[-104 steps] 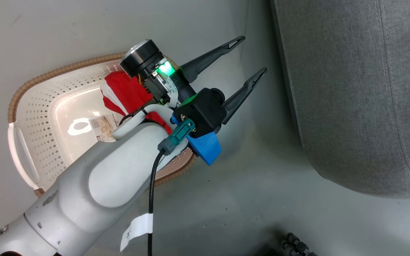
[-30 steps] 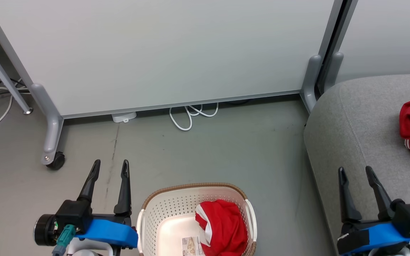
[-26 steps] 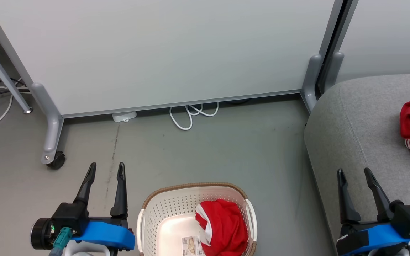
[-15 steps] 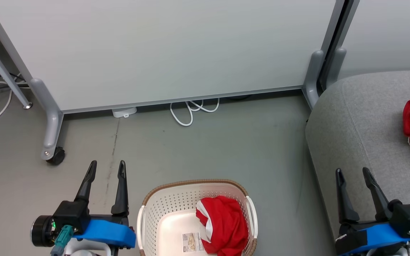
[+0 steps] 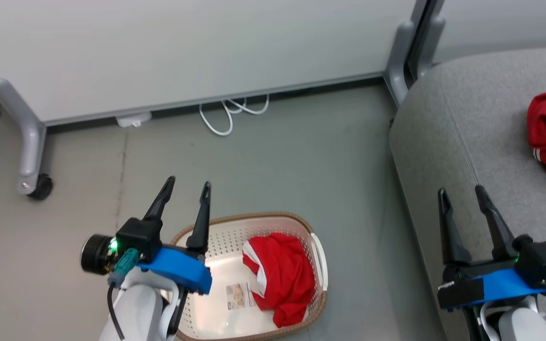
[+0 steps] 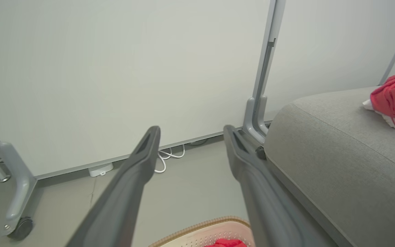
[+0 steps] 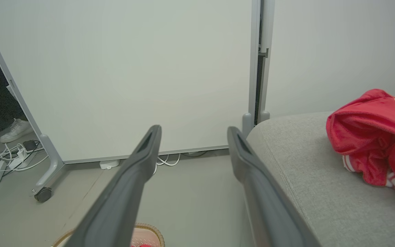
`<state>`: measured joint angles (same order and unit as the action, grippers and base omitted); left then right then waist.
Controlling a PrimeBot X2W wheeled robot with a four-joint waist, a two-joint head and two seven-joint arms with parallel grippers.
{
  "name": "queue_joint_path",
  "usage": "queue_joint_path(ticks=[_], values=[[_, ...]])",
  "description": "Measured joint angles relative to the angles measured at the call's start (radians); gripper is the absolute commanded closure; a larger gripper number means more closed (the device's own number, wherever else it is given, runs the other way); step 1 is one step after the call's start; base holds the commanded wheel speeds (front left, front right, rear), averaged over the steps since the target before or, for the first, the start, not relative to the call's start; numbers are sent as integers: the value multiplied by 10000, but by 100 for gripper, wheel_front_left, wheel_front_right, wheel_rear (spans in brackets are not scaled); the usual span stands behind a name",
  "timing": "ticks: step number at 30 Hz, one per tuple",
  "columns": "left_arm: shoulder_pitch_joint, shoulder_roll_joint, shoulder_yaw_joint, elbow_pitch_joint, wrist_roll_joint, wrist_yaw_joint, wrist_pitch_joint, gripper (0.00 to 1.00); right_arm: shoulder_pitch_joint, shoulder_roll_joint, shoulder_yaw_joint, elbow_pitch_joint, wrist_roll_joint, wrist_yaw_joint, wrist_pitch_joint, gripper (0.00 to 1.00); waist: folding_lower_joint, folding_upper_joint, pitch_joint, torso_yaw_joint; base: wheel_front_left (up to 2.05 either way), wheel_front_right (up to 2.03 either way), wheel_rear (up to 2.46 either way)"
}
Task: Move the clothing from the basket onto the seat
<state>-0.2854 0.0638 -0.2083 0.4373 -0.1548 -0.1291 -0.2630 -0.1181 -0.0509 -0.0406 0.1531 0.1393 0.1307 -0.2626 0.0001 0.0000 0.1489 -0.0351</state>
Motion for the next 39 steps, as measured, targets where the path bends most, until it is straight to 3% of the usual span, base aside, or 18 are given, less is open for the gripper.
queue_joint_path(ticks=[9,15,25,33,39], values=[[-1927,476,-1106,1709,-414,-4,0,0,-888,-4,242,-412,48,0,0,0,1,0,1536,-734,0,0,0],[-3102,752,-2291,3718,-926,-4,4,0,-1350,-4,330,-656,219,0,0,0,2,0,2763,-1311,0,0,0],[-4544,876,-4385,5818,-2410,-6,1104,0,-2020,-4,476,-989,353,0,0,0,2,-1,4382,-1783,0,0,0],[-5144,917,-5507,6640,-3670,-6,2654,0,-2568,-4,608,-1158,384,0,0,0,1,-1,5506,-1927,0,0,0],[-5525,1037,-6040,6803,-4437,-6,3229,0,-2865,-4,700,-1277,403,0,0,0,1,-1,6194,-1976,0,0,0]])
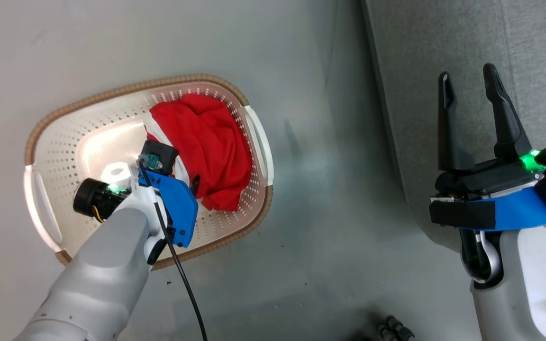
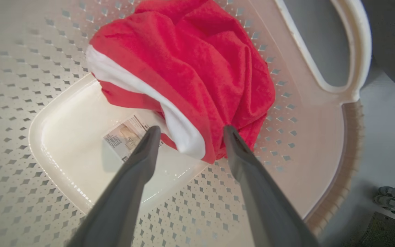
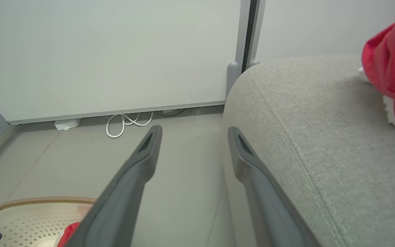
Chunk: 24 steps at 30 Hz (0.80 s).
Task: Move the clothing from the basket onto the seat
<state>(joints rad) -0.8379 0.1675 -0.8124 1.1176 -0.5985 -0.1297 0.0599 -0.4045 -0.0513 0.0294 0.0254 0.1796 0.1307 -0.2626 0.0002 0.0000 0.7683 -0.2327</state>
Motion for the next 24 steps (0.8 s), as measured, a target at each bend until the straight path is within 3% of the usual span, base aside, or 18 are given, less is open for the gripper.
queue_joint_path(ticks=[9,18,19,20,21,24], values=[[-583,144,-525,190,-807,0,337,0,-196,2,109,-138,186,0,0,0,0,0,925,-174,0,0,0],[-1272,88,-1154,491,-1030,0,-111,0,-301,2,15,-226,182,0,0,0,0,0,1618,-312,0,0,0],[-1301,82,-1262,518,-1024,0,-203,37,-315,2,2,-230,182,0,0,0,-1,0,1642,-316,0,0,0],[-1301,82,-1262,518,-1024,0,-203,95,-315,2,2,-230,182,0,0,0,-1,0,1642,-316,0,0,0],[-1361,59,-1398,568,-1003,0,-401,100,-316,2,-31,-228,182,0,0,0,-1,0,1666,-298,0,0,0],[-1406,31,-1607,598,-1095,0,-535,100,-334,2,-38,-192,184,0,0,0,-1,0,1649,-270,0,0,0]])
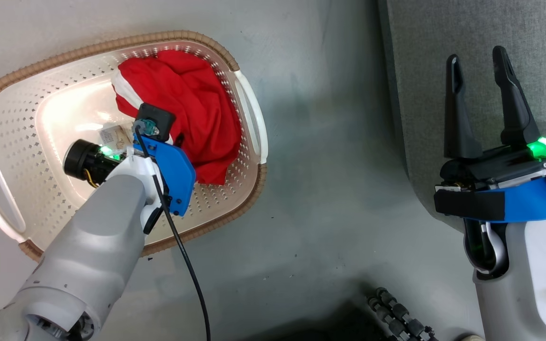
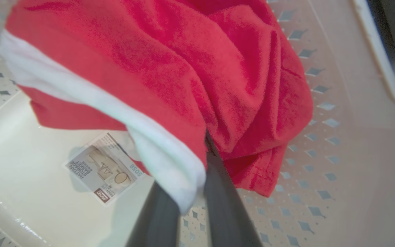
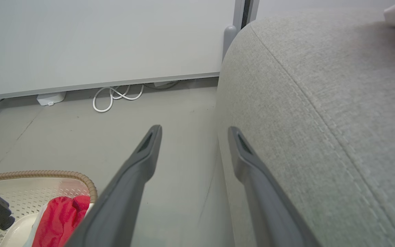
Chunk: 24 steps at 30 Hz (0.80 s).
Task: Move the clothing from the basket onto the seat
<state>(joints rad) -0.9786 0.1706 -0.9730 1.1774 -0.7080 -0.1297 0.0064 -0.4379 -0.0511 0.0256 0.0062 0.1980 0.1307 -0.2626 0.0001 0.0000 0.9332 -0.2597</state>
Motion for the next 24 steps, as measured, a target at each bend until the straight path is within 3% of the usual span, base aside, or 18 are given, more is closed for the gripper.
queue_joint_path(ticks=[13,24], values=[[-242,-117,-1043,-378,-115,0,-2134,100,-99,0,-144,159,-219,0,0,0,-1,0,-767,531,0,0,0],[-244,-389,-531,-1239,-84,2,-2673,100,103,6,-132,533,-569,0,0,0,-1,0,-2255,1196,0,0,0]])
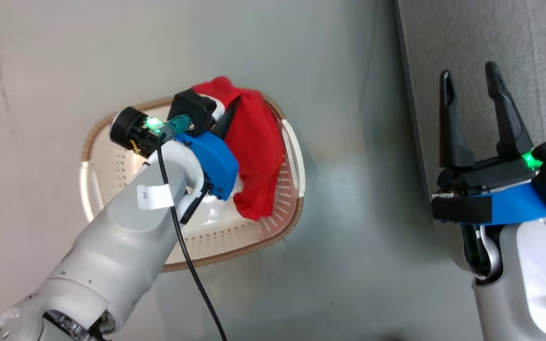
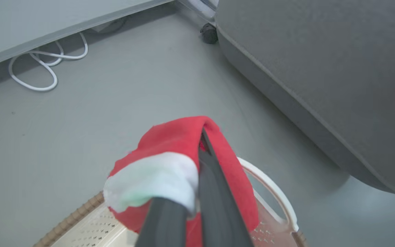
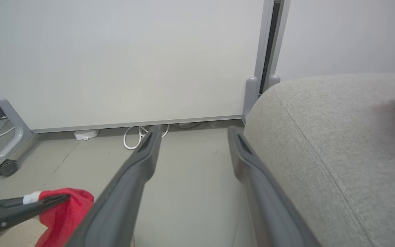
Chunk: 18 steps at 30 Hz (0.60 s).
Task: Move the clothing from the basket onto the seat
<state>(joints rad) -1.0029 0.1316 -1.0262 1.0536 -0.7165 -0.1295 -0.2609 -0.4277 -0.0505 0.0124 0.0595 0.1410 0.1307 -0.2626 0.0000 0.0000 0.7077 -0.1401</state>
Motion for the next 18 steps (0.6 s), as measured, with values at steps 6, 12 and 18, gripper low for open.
queue_joint_path(ticks=[6,12,18], values=[[792,207,945,-1526,635,109,-8,100,505,0,-67,332,-96,0,0,0,0,0,-1181,343,0,0,0],[1450,303,1745,-2608,1256,159,-8,100,1168,0,-157,629,-161,0,0,0,-1,0,-2508,575,0,0,0],[1861,318,2359,-3344,1755,205,-8,100,1708,0,-188,815,-161,0,0,0,-2,1,-3774,690,0,0,0]])
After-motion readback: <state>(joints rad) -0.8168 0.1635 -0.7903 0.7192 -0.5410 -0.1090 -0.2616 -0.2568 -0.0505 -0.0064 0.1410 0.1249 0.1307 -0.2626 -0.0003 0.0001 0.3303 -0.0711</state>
